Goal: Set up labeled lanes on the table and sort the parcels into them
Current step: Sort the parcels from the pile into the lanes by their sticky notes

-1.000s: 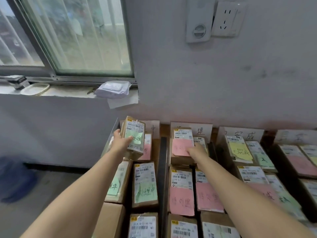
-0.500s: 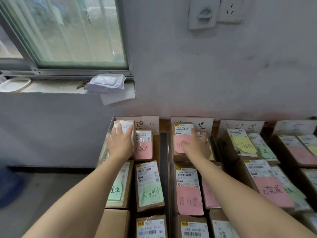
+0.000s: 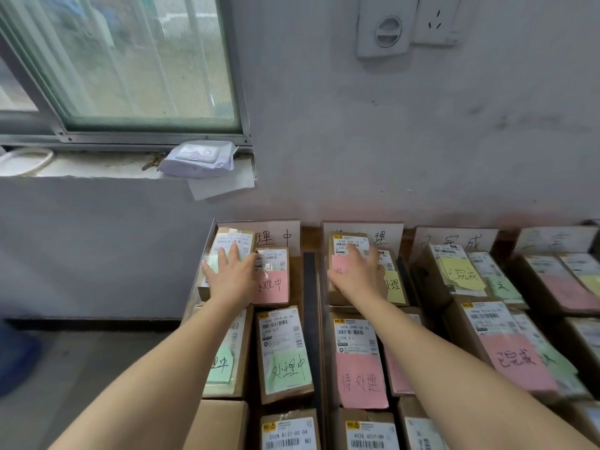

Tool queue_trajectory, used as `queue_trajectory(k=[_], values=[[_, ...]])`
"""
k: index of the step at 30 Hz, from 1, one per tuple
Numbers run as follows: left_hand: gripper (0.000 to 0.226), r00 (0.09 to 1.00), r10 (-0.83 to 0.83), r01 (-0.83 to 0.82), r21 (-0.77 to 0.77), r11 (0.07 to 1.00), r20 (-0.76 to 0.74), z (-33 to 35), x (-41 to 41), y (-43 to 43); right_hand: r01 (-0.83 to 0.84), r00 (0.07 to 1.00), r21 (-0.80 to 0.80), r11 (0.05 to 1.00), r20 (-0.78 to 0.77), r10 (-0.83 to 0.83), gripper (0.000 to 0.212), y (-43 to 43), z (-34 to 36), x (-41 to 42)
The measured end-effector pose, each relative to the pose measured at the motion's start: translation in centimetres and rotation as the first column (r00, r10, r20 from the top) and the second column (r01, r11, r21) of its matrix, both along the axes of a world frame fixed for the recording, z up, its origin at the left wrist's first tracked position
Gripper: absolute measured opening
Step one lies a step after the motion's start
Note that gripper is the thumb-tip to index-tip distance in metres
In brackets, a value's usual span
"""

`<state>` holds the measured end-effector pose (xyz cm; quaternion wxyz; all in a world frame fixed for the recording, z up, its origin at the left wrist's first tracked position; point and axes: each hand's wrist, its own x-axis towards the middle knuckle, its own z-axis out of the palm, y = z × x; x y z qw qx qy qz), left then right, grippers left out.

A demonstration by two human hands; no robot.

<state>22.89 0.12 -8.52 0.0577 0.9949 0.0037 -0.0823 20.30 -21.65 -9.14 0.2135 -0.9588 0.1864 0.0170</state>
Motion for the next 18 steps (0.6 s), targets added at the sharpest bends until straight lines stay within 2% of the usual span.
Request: queue_trajectory(k=[2,5,8,12,18], values=[[0.047,1.000,0.006,-0.006,-0.022,1.000,-0.002,0.0,0.0,0.2,-0.012,1.000,-0.031,0.999,-0.013,0.011,0.057,0.0,0.2,-0.1],[0.053,1.000,-0.022,0.022,0.004,1.000,-0.014,0.4,-0.4,0.0,-0.068,0.997,-0.059,0.996,-0.037,0.066,0.050,-0.2,0.8,-0.4],[0.050,0.998,-0.052,0.051,0.009,0.999,0.022,1.1,-1.1,-1.0,-0.114,0.993,-0.079,0.990,-0.014,0.113,0.046,-0.4,1.6,-0.8],[0.049,0.986,-0.127,0.126,0.020,0.992,0.110,2.3,-2.3,-3.3,-0.197,0.980,-0.182,0.963,-0.011,0.198,0.042,-1.6,3.2,-2.2],[0.036,0.951,-0.214,0.216,0.013,0.976,0.224,5.2,-4.8,-7.3,-0.277,0.958,-0.291,0.916,-0.010,0.287,0.045,-5.3,5.2,-4.9]])
